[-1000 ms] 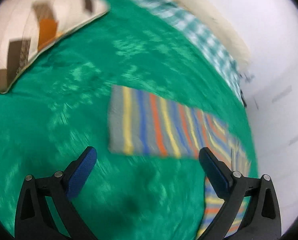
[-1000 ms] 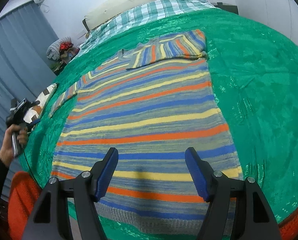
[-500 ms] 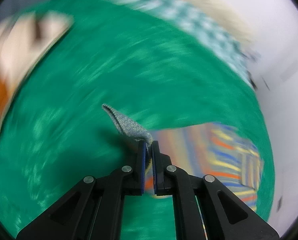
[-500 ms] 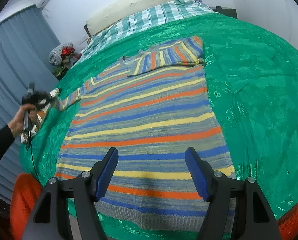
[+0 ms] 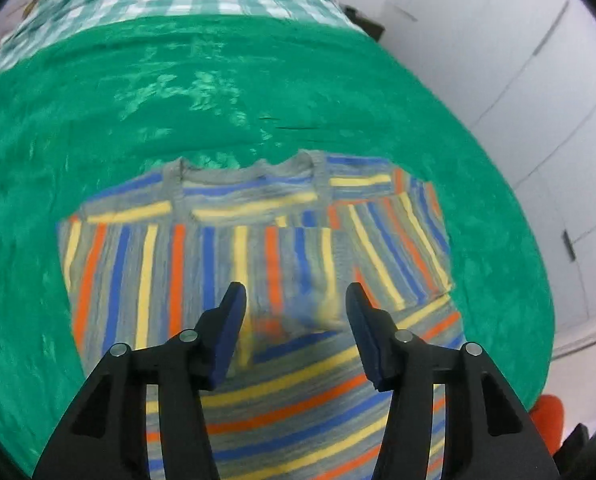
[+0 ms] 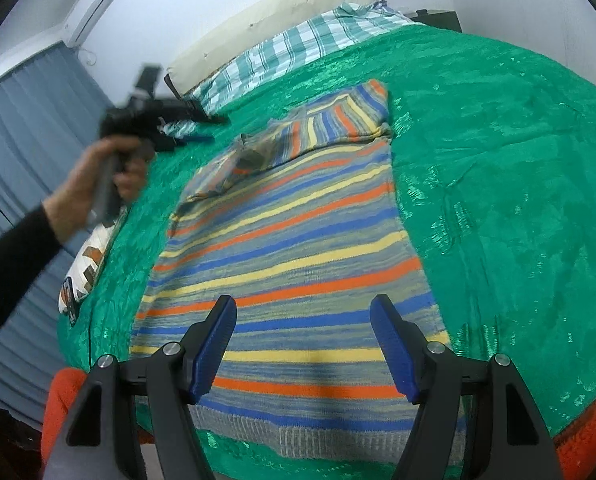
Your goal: Fold small clothes
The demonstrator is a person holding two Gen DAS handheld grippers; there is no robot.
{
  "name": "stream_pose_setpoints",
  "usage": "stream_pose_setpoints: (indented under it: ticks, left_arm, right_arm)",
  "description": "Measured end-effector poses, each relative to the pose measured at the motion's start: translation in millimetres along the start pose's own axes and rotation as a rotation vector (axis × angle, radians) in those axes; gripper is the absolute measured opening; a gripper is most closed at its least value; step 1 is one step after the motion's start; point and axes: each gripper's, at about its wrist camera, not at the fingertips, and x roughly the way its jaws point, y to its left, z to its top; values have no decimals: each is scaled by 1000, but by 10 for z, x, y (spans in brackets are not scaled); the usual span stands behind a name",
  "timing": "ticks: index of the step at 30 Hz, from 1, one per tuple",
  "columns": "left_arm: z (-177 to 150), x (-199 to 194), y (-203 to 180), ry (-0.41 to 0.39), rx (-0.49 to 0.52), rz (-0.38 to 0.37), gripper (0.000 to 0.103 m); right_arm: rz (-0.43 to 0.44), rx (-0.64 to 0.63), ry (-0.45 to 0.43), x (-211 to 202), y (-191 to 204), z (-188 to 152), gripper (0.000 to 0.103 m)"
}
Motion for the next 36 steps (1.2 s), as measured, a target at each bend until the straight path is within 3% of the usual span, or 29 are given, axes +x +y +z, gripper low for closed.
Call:
stream_pose_setpoints:
  ticks: [5,11,13,14,15,16,18,21,23,26,28,32,36]
  left_arm:
    - [-202,-429,695,-117,-178,86,54]
    - [-556,-274,1020,-15,-179,217,54]
    - [-670,-190,1126,1,-218,229,52]
    - [-704,-150,1168,0,-246,205,34]
    - [-749,-104,1219,-2,-282,153,4]
    - [-787,-91,1238,-10,-297,138,5]
    - [-818,-128,1263,-43,-290,192,4]
    - [-921,-211,1471,-81,-379,186,3]
    - [-948,-166,1445,-65,-336,205,4]
    - [-922,-133,1386,-57,-324,229,12]
    - [-931,-152,1445,-62,-357,198,15]
    - [-1133,-387,1505,-87,-347,210,57]
    - [-1443,-743,1457,-143,-208,326,80]
  right_arm:
    - [17,29,6,-6,-74,-7,70]
    - [23,5,32,113,36,-31,70]
    - [17,-30,36,111,101,-62,70]
    - [12,-46,37,111,128,-76,70]
    - [6,-60,40,113,149,-85,70]
    - [-3,-73,44,118,165,-99,70]
    - [-14,-76,49,131,154,-111,70]
    - [-20,-51,49,140,86,-102,70]
    - [-19,-36,51,151,44,-94,70]
    - [-12,-27,64,192,20,-74,70]
    - [-8,-36,67,195,38,-77,70]
    - [-7,-38,58,169,39,-66,70]
    - [6,11,54,107,-4,49,70]
